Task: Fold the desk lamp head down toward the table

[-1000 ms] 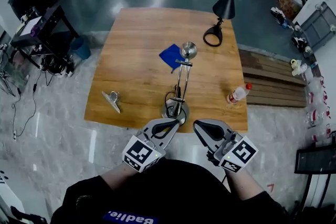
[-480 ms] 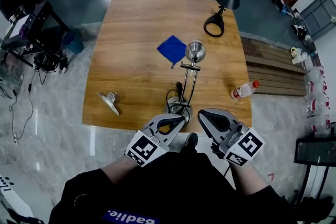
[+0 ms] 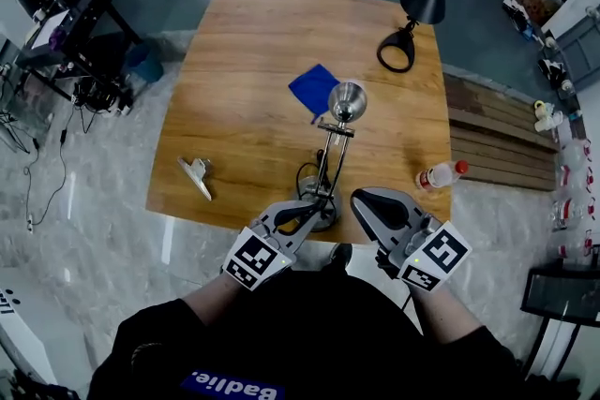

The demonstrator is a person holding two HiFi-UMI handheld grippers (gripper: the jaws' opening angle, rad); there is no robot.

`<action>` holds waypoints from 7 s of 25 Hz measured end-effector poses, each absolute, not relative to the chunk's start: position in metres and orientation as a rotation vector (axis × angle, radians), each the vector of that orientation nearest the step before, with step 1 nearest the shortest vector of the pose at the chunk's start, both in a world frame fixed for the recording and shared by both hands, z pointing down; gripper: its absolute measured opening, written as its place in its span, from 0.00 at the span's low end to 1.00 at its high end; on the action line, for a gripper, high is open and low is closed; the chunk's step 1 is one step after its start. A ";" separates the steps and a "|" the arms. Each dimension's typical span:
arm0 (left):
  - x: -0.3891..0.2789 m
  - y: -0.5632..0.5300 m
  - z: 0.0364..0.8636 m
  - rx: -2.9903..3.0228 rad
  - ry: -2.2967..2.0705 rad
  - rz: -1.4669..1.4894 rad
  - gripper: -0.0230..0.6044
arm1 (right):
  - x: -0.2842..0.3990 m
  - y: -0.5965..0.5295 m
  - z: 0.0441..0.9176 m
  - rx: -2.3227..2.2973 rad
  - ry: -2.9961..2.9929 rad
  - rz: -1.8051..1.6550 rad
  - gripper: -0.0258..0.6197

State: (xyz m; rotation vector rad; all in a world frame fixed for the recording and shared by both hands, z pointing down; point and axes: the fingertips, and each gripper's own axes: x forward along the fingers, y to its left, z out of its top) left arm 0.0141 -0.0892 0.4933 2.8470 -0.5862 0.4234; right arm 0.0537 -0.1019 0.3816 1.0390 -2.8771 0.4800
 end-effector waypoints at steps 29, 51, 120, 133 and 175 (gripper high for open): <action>0.043 -0.120 0.578 2.810 -0.559 0.619 0.34 | 0.040 -0.175 0.383 0.946 -2.801 0.965 0.26; 0.045 -0.122 0.591 2.854 -0.553 0.628 0.29 | 0.038 -0.190 0.381 0.798 -2.821 1.067 0.12; 0.045 -0.118 0.596 2.888 -0.669 0.581 0.29 | 0.071 -0.247 0.502 0.761 -2.640 2.047 0.17; 0.046 -0.119 0.593 2.891 -0.680 0.591 0.29 | 0.072 -0.247 0.521 0.684 -2.595 2.200 0.19; 0.047 -0.121 0.595 2.883 -0.692 0.597 0.29 | 0.075 -0.240 0.561 0.657 -2.434 2.568 0.20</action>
